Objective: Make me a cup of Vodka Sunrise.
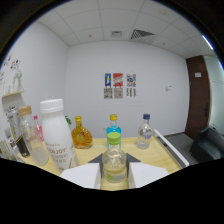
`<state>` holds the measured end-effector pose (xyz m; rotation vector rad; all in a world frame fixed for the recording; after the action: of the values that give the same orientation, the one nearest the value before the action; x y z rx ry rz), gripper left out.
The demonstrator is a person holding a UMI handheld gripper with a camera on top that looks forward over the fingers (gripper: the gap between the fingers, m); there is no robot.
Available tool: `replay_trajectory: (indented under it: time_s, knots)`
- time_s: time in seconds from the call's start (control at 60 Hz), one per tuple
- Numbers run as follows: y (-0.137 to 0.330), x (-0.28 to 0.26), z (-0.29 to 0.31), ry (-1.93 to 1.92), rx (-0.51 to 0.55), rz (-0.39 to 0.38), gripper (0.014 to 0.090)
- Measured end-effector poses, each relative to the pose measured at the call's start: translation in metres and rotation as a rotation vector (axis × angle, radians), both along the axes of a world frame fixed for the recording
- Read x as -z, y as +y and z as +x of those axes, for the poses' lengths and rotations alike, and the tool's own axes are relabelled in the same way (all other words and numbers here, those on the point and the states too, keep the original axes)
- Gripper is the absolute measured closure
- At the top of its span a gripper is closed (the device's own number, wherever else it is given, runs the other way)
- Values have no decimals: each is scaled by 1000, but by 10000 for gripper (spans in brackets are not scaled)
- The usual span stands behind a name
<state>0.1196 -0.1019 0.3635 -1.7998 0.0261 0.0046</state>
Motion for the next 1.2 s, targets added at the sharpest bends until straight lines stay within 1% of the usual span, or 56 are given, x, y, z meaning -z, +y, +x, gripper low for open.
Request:
replay_trajectory:
  time_s: [0.2, 0.283, 0.383, 0.483, 0.567, 0.633, 0.683, 0.767, 0.85, 0.967, 1.1, 1.2]
  knots:
    - [-6, 0, -1, 2, -26, -17, 685]
    - [-15, -7, 0, -13, -37, -5, 687]
    - [-36, -25, 2, -2, -49, 31, 687]
    - [-64, -43, 1, -2, -76, 96, 687]
    - [-88, -37, 1, -15, -80, 101, 687]
    - [-104, -20, -1, -2, -88, 94, 686]
    - [-113, 1, -1, -1, -85, 71, 690]
    - [-121, 45, -3, 11, -77, 9, 690]
    - [-123, 94, -6, 25, -67, -62, 690]
    - [-121, 148, -12, 29, -62, -131, 688]
    - [-117, 185, -13, -37, -60, -187, 689]
    - [-113, 200, -4, -204, -50, -224, 690]
